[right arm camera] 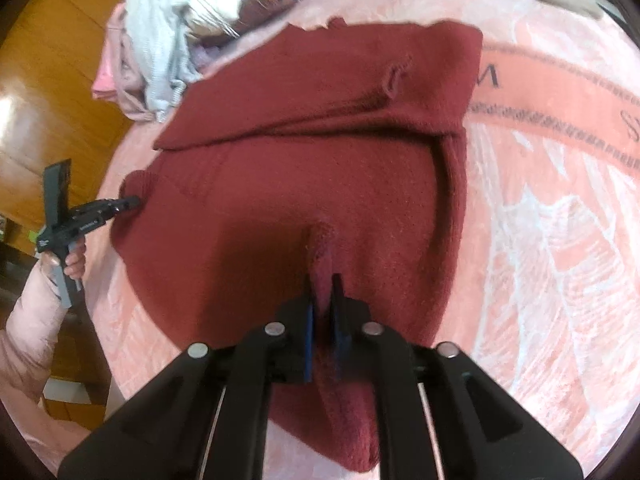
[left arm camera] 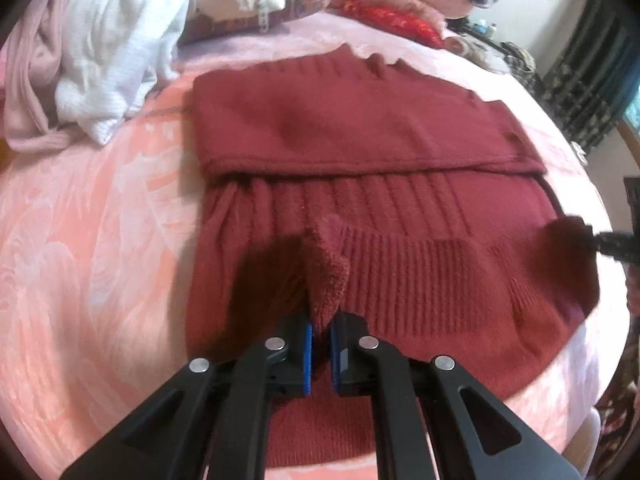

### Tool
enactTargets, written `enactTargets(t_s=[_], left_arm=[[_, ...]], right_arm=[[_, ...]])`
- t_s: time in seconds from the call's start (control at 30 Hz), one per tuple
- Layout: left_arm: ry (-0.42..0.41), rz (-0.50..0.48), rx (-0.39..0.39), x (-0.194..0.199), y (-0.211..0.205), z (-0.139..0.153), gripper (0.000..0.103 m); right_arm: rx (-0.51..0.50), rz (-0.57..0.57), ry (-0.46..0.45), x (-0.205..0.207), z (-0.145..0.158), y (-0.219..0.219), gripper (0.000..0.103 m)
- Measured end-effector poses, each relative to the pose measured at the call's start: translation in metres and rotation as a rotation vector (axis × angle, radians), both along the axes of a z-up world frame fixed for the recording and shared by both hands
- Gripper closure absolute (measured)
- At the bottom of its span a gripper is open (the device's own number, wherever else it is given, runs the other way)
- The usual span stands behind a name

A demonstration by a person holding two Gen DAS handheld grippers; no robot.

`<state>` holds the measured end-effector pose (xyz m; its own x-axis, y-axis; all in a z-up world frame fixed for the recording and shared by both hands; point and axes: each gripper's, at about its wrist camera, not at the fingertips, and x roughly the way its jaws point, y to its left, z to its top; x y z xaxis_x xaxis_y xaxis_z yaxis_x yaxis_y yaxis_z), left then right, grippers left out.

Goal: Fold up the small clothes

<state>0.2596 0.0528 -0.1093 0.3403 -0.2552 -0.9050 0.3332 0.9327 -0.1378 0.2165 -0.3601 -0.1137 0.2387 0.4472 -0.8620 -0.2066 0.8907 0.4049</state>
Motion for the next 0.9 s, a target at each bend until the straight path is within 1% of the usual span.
enactTargets(t_s=[0.03,0.07,0.1,0.13,0.17,0.2,0.23,0.27,0.3,0.33,0.37,0.4,0.43,0.47,0.5,0.6,0.73,0.83,0.9], left_arm=[[0.005,0.006,0.009,0.005,-0.003,-0.003,0.096],[0.007,0.010,0.016,0.007,-0.004,-0.005,0.096],[0.009,0.010,0.023,0.009,-0.006,-0.007,0.094],[0.010,0.006,0.037,0.012,-0.009,-0.009,0.093],[0.006,0.007,0.052,0.014,-0.011,-0.010,0.085],[0.001,0.010,0.062,0.016,-0.012,-0.010,0.070],[0.001,0.004,0.068,0.018,-0.015,-0.011,0.063],[-0.002,0.001,0.075,0.020,-0.016,-0.012,0.058],[-0.004,-0.002,0.089,0.022,-0.019,-0.014,0.058],[-0.003,-0.007,0.096,0.022,-0.021,-0.016,0.059],[-0.003,-0.010,0.102,0.023,-0.023,-0.017,0.061],[-0.008,-0.016,0.108,0.022,-0.025,-0.017,0.071],[-0.010,-0.023,0.110,0.020,-0.027,-0.017,0.077],[-0.013,-0.028,0.114,0.019,-0.027,-0.016,0.090],[-0.020,-0.031,0.115,0.016,-0.027,-0.014,0.096],[-0.047,-0.036,0.080,0.006,-0.022,-0.004,0.097],[-0.146,-0.013,0.006,-0.014,-0.008,0.025,0.097],[-0.189,0.032,-0.035,-0.017,0.004,0.044,0.097],[-0.213,0.058,-0.043,-0.015,0.009,0.054,0.097]], right_arm=[[-0.008,-0.004,0.007,0.002,-0.003,0.000,0.086],[-0.013,-0.008,0.018,0.005,-0.006,0.002,0.075],[-0.018,-0.011,0.025,0.008,-0.009,0.003,0.069],[-0.030,-0.013,0.031,0.009,-0.011,0.003,0.055],[-0.041,-0.010,0.039,0.010,-0.014,0.005,0.049],[-0.054,-0.001,0.046,0.012,-0.018,0.006,0.049],[-0.065,0.005,0.051,0.012,-0.020,0.007,0.048],[-0.075,0.012,0.049,0.012,-0.022,0.009,0.047],[-0.077,0.018,0.043,0.013,-0.022,0.012,0.047],[-0.083,0.024,0.037,0.011,-0.021,0.013,0.054],[-0.096,0.034,0.029,0.009,-0.020,0.014,0.067],[-0.097,0.041,0.028,0.008,-0.019,0.015,0.075],[-0.086,0.044,0.028,0.005,-0.018,0.014,0.089],[-0.077,0.042,0.026,0.004,-0.017,0.011,0.096],[-0.063,0.038,0.024,0.003,-0.014,0.008,0.096],[0.008,0.020,-0.017,-0.006,0.000,-0.001,0.097],[0.118,0.007,-0.098,-0.021,0.027,-0.012,0.097],[0.144,-0.005,-0.142,-0.026,0.045,-0.017,0.097],[0.157,-0.018,-0.177,-0.021,0.061,-0.022,0.097]])
